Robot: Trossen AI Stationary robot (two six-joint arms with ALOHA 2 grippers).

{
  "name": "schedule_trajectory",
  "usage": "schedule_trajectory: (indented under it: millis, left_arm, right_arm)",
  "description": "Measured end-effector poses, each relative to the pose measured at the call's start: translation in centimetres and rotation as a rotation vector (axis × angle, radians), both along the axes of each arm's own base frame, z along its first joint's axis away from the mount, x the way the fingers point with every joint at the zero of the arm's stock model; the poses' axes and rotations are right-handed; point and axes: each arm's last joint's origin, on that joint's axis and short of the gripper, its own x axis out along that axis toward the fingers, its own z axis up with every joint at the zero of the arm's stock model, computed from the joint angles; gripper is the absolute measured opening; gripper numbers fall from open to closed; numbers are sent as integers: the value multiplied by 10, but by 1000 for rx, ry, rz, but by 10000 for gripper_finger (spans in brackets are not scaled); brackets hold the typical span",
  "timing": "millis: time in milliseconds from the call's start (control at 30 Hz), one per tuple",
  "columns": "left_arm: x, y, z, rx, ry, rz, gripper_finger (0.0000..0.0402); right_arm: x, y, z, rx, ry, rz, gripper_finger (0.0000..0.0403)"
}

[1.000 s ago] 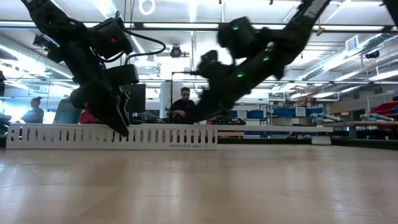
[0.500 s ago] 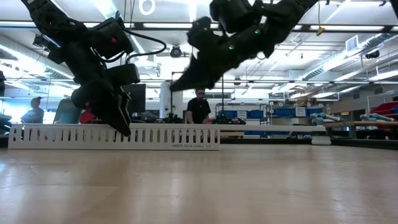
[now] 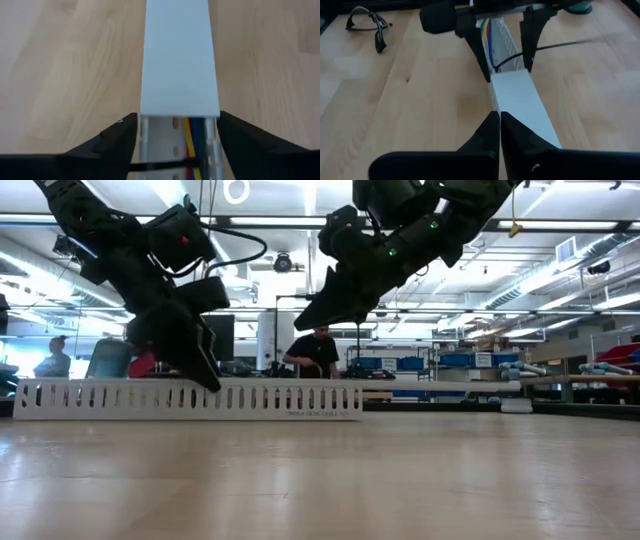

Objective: Ziptie cables
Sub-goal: Close the white cable duct using the cover

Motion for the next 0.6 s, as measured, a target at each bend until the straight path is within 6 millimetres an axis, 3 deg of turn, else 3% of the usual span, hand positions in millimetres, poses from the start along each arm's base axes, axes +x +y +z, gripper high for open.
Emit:
schedule_trajectory:
  millis: [233,433,600]
  left_arm:
    - [8,2,11,50,-58,3,292]
    - [14,3,38,76,-72,-16,286]
    - [-3,0,62,64,-55,-8,273]
  right_arm:
    - [0,0,0,-5,1,4,0]
    - [-1,0,-1,-6,12,4,0]
    - [-2,0,-3,-5,32,4,0]
